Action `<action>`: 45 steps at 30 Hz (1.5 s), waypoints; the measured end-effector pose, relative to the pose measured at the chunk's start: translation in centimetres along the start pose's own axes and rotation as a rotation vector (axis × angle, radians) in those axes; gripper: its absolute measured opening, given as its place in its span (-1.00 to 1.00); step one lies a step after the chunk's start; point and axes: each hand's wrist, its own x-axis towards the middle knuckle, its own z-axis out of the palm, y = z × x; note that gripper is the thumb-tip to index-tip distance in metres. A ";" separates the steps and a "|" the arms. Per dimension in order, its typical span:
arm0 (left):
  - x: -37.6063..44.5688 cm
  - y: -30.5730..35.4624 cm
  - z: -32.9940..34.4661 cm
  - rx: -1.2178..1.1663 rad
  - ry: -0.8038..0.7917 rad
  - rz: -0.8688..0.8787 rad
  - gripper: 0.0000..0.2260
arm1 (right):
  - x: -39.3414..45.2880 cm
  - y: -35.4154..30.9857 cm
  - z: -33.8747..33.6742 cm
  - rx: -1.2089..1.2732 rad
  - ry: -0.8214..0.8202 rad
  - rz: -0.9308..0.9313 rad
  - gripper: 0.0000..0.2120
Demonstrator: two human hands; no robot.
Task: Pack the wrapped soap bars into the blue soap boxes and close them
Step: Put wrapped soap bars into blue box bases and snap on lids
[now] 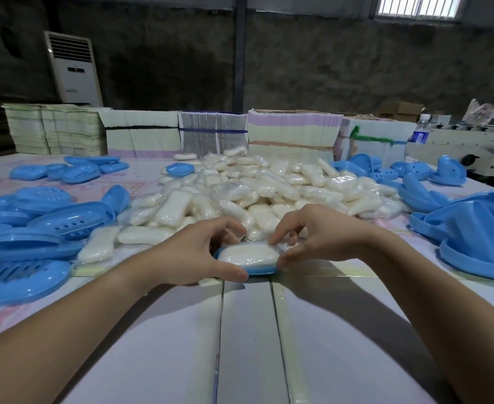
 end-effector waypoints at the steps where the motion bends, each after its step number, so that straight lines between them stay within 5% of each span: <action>1: 0.0 0.1 0.1 -0.006 0.004 0.001 -0.44 | 0.0 -0.2 0.2 0.029 0.000 -0.015 -0.72; 34: 0.3 0.2 2.0 -0.068 0.098 0.016 -0.46 | -0.3 -0.2 -0.3 -0.010 0.017 -0.016 -0.74; 39: 0.6 0.0 3.7 -0.032 0.144 0.110 -0.46 | 0.0 1.4 -2.6 -0.032 0.351 0.140 -0.79; 45: 0.9 -0.5 3.8 0.023 0.160 0.127 -0.58 | -4.2 7.0 -5.9 -0.538 0.644 0.662 -0.59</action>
